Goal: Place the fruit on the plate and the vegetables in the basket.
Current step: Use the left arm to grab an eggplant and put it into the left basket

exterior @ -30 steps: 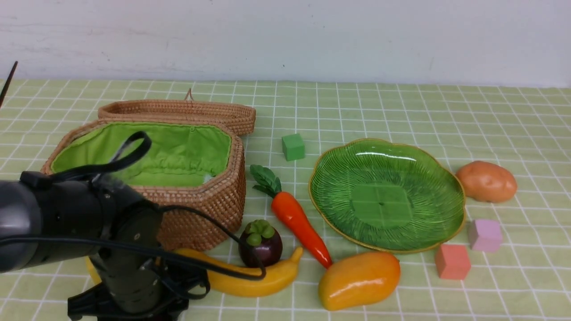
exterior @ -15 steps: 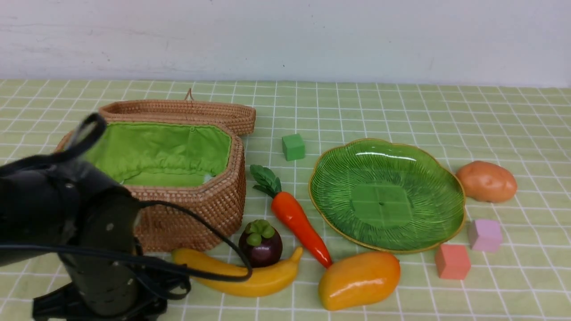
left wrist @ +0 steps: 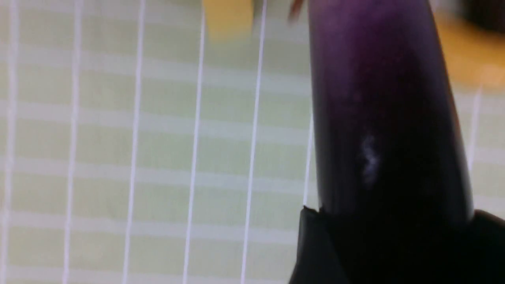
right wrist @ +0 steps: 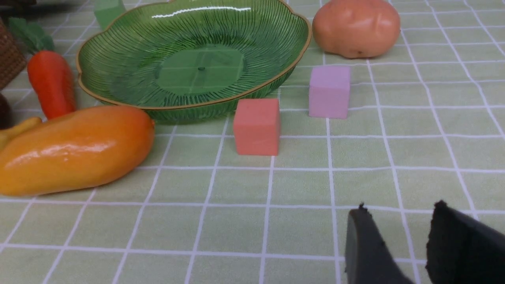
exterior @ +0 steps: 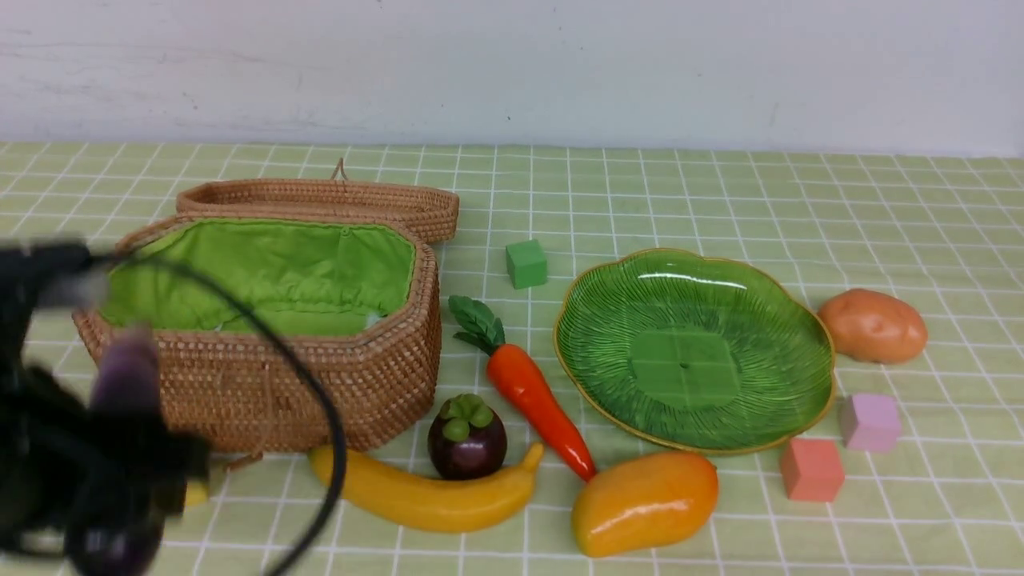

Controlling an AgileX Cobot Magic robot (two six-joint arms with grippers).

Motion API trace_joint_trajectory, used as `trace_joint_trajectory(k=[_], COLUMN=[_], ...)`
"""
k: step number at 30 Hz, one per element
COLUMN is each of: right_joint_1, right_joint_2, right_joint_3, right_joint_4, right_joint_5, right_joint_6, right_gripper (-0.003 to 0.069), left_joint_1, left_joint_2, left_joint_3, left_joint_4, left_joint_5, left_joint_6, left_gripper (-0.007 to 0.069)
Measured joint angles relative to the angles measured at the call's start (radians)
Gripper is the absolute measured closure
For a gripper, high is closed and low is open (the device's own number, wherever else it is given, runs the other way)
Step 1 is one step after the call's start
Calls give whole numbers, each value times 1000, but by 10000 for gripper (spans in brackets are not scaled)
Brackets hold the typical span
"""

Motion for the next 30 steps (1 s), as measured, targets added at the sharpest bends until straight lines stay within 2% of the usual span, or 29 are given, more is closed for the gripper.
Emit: trace_joint_trajectory(k=[3,5,11,16,17,19,21,22,24,26,28,30], right_joint_1=[0,0,0,0,0,0,0,0,0,0,0,0], right_joint_2=[0,0,0,0,0,0,0,0,0,0,0,0], right_joint_3=[0,0,0,0,0,0,0,0,0,0,0,0], right_joint_4=[0,0,0,0,0,0,0,0,0,0,0,0], right_joint_5=[0,0,0,0,0,0,0,0,0,0,0,0], right_joint_6=[0,0,0,0,0,0,0,0,0,0,0,0], right_gripper=[419,419,419,419,419,419,419,419,419,419,419,419], left_joint_1=[0,0,0,15,18,68,124,137,218,246,303,314], left_joint_2=[84,219,448,517,517,516,521,523,544,553,580,590], left_joint_3=[-96,-204,-386,-466,-466,-470,-471,-471,-473,-473,-473,-473], left_joint_4=[61,123,224,236,234,194,146,124,23,-11,-69,-76], left_joint_5=[-19,-45,-32,9,9,-5,-27,-30,-39,-39,-51,-59], left_joint_6=[-7,34,231,745,765,977,1115,1144,1320,1379,1503,1538], left_gripper=[189,189,190,190,190,190,190,190,190,190,190,190])
